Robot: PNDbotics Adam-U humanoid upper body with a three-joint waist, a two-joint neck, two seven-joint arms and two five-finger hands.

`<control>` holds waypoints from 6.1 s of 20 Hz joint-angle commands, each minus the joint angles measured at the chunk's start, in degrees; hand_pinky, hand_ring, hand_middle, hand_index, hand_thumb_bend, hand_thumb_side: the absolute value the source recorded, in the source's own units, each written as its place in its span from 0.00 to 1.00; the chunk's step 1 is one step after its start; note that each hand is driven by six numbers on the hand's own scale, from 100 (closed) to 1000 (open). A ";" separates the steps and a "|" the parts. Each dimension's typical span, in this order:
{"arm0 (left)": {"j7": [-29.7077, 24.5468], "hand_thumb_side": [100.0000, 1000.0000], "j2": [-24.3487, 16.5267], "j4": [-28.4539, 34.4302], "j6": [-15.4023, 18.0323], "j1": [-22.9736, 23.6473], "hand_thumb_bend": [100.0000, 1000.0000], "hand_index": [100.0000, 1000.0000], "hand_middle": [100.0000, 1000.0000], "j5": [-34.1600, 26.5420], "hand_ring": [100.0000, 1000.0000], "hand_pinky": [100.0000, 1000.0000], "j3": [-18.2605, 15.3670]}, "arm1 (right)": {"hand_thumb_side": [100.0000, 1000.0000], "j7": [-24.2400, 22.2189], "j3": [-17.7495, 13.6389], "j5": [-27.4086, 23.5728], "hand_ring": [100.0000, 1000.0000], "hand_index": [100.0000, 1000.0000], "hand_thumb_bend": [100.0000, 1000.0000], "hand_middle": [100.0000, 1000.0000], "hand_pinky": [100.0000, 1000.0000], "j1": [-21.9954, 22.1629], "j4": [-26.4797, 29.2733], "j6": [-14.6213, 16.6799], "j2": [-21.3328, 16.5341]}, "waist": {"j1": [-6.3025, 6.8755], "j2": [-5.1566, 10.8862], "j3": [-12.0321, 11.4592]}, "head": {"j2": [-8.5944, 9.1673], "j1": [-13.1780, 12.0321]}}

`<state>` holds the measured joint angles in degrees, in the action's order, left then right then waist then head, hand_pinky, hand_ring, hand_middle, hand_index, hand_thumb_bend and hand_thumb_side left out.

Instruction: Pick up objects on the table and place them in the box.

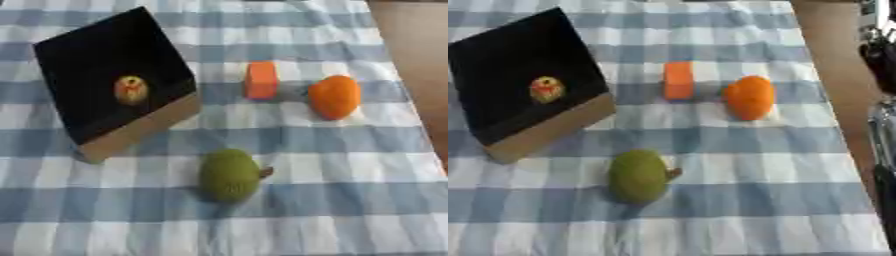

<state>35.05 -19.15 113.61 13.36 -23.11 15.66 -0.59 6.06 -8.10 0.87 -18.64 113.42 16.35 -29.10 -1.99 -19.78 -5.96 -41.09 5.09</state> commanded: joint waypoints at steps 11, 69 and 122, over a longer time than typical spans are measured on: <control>-1.02 0.60 -3.17 0.98 -0.28 0.29 0.52 0.78 0.72 0.10 0.85 0.72 0.80 | 0.13 -3.17 11.88 14.45 0.86 0.83 0.00 0.68 0.83 -3.36 1.17 -10.97 -27.82 | -2.41 2.65 0.09 | -0.59 -0.12; -2.68 0.60 -2.21 0.98 -0.21 -0.42 0.51 0.78 0.72 -1.32 0.86 0.72 2.01 | 0.29 -47.16 32.84 27.07 1.00 0.97 0.24 0.84 0.95 -40.83 -44.49 -7.94 -9.53 | -2.90 3.25 -1.89 | -2.60 3.67; -3.73 0.60 -1.64 0.98 -0.51 -1.35 0.51 0.78 0.72 -2.20 0.86 0.72 2.61 | 0.41 -51.19 33.68 30.68 1.00 0.98 0.21 0.87 0.98 -39.12 -44.43 -8.48 -6.79 | -3.08 3.02 -2.73 | -3.02 4.55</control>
<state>31.52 -20.42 113.61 12.84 -23.68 13.63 1.91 -45.43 26.53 31.13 -56.94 68.73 7.69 -34.51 -4.91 -18.25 -8.67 -43.80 9.46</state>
